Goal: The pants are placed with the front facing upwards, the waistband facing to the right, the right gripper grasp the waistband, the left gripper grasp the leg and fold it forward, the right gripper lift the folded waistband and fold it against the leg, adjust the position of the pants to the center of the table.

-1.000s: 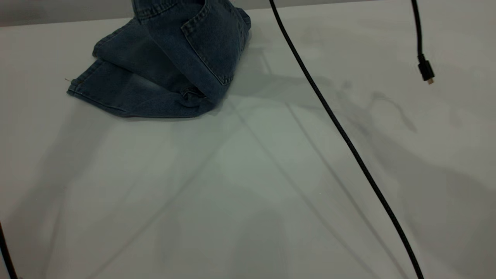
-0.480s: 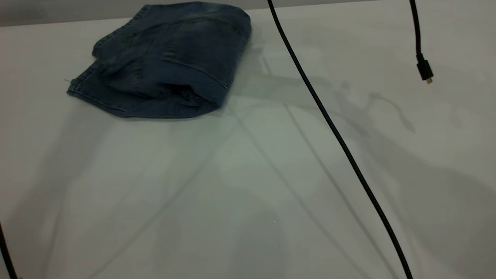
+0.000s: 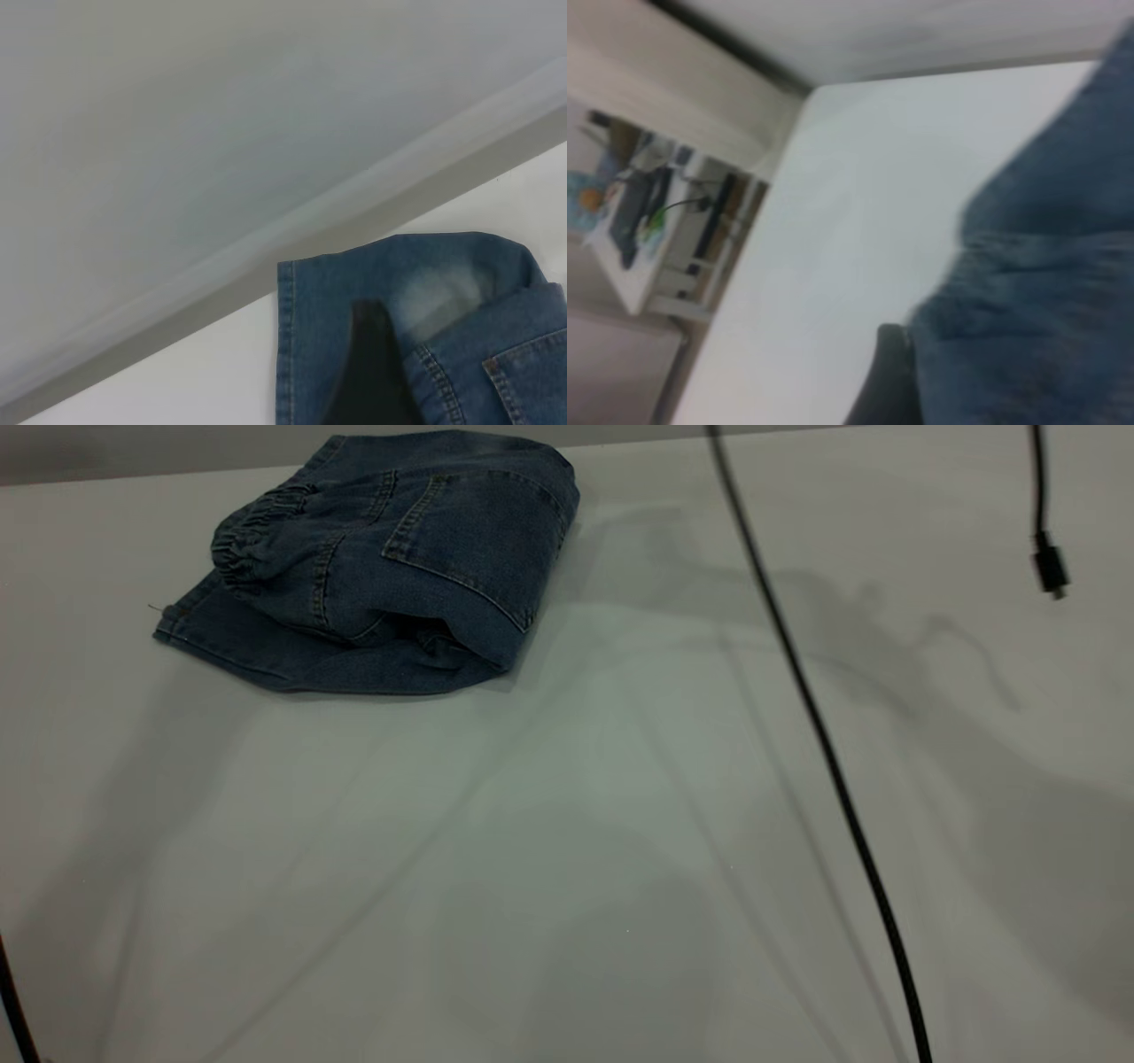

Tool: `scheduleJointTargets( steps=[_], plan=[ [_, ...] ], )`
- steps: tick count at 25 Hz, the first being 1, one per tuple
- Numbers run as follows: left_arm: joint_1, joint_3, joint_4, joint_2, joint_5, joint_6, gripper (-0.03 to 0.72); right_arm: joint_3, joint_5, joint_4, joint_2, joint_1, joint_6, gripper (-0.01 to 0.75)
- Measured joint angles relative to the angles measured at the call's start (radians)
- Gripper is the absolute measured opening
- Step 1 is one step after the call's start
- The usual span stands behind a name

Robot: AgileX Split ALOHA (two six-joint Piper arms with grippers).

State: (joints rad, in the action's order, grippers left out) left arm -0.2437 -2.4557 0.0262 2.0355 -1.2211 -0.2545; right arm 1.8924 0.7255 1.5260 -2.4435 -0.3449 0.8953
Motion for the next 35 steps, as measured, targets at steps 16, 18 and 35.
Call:
scheduleJointTargets(
  steps=[16,18,35],
  plan=[
    [0.0,0.19,-0.065,0.115,0.002,0.012,0.475,0.028,0.139,-0.771,0.134,0.277,-0.547,0.565],
    [0.0,0.212,-0.099,0.139,0.002,0.011,0.475,0.066,0.185,-0.882,0.158,0.286,-0.616,0.565],
    [0.0,0.222,-0.127,0.513,0.005,0.001,0.475,0.218,0.374,-1.104,0.165,0.295,-0.763,0.532]
  ],
)
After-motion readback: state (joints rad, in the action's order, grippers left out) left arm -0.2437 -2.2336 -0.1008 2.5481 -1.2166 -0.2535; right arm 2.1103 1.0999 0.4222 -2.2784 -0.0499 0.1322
